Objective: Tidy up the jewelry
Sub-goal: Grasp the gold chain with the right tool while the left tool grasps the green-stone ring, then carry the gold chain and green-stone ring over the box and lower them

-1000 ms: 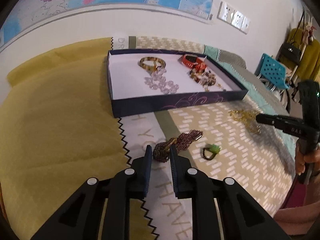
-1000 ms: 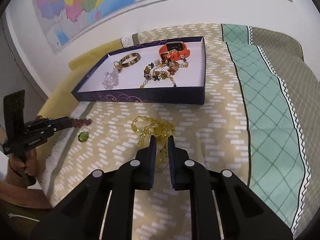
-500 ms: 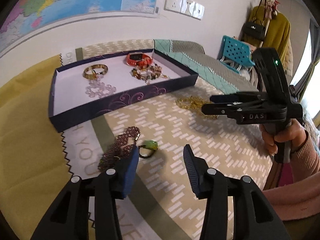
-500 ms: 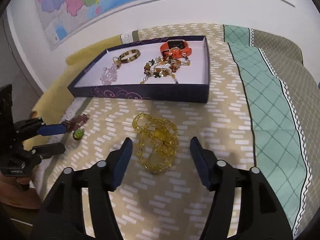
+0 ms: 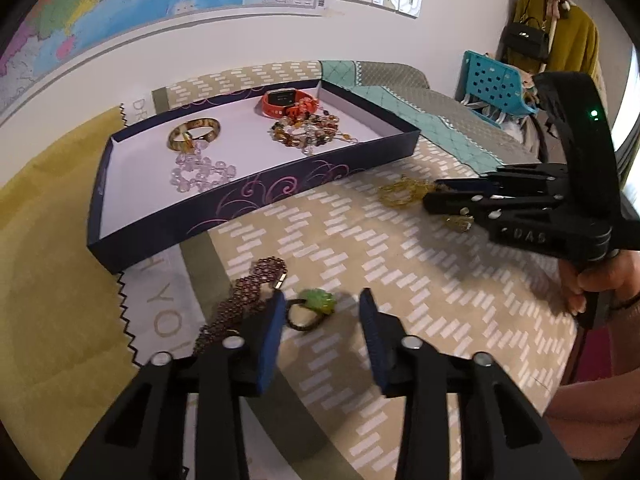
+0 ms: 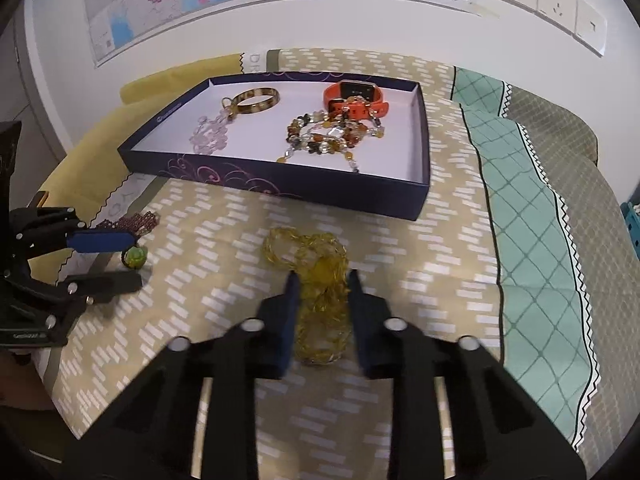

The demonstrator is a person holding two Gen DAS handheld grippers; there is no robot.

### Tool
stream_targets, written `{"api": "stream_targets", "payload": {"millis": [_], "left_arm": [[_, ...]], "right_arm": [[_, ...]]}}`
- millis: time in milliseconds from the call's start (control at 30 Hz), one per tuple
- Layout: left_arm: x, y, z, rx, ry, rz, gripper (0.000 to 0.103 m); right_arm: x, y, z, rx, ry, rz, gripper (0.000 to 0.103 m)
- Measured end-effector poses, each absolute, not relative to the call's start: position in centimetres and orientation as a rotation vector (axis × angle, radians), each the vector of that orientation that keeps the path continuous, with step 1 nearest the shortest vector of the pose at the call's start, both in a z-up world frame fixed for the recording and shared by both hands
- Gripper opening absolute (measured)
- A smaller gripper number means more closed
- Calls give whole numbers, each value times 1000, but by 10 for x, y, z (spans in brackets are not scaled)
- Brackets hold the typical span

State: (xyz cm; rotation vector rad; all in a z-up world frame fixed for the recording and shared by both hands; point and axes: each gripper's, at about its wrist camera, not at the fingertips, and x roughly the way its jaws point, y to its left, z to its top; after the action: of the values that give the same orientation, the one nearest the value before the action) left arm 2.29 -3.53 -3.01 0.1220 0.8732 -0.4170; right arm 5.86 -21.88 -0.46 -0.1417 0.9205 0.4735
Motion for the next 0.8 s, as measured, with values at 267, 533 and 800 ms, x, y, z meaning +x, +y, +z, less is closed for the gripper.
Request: {"api": "stream_targets", "payload": {"millis": [267,533,800], "left_arm": [[20,-31,-27,76,869,-421,19],[13,-25,-10,7,824,-466,19],[10,-20,8,-24,786,-470,19]], "right_arm": [[59,-236,3,109,953,624,12],[58,-247,27,246,908,695,12],[55,-250,44,287,866,722,12]]}}
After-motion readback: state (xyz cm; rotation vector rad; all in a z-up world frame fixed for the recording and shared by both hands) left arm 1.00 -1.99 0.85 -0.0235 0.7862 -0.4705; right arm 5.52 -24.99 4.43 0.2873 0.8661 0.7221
